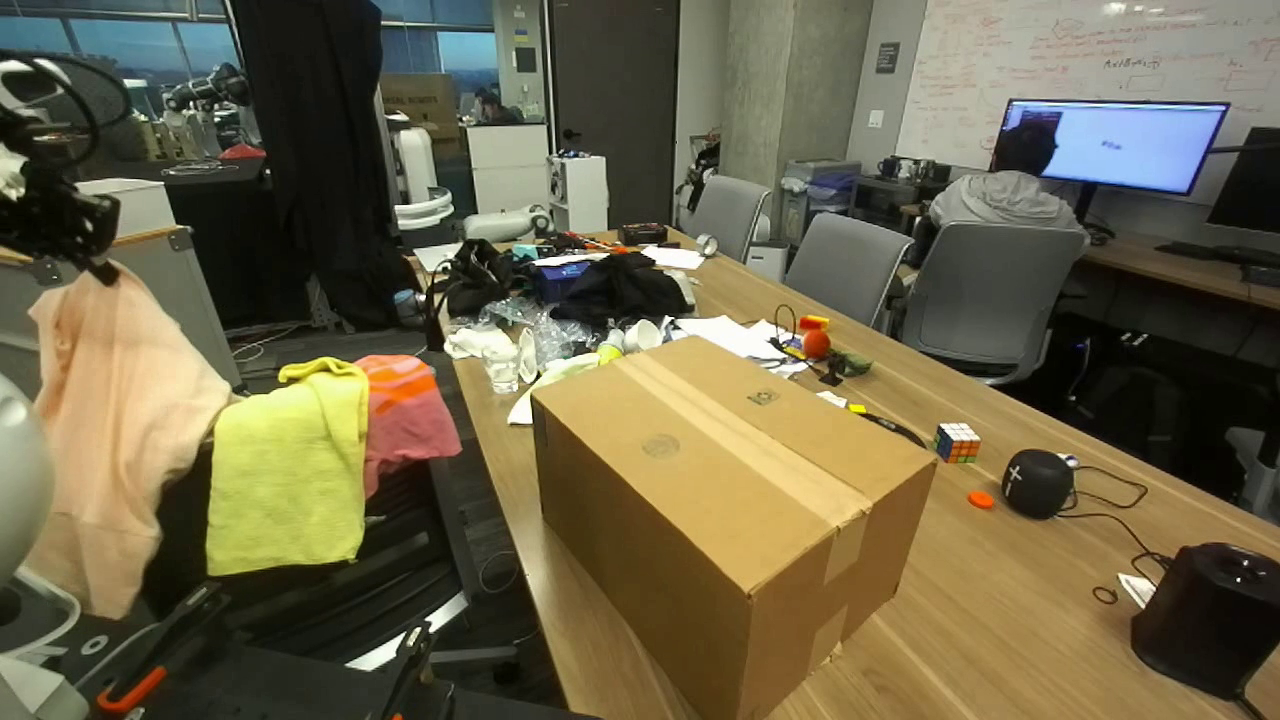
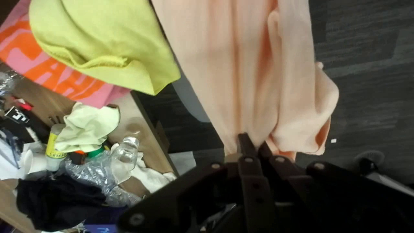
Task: Pick the clothes on the back rest of the chair and put them on the box
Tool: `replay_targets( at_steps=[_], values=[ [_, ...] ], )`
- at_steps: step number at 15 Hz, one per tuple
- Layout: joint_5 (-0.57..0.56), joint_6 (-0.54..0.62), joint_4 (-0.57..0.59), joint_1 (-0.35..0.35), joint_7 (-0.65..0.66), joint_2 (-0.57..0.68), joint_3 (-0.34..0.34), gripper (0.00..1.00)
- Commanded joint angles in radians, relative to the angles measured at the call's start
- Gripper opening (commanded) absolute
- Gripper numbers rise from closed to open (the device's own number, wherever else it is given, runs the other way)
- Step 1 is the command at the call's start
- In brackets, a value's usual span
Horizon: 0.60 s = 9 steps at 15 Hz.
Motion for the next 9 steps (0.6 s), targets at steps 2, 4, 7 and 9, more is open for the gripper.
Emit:
replay_targets(
  at_steps=[2,4,7,9],
  values=[
    [0.049,-0.080,0.119,-0.070,-0.047,-0.078,-0.065,0.01],
    [0.053,-0.136,0.194,-0.105,-0.065,-0.093,-0.094,0.01],
    [0.013,-0.209,0.325,-0.176,-0.037,-0.089,-0.101,0.01],
    [-0.025,-0.248,0.420,-0.242,0.004,-0.071,-0.103,0.01]
  ],
)
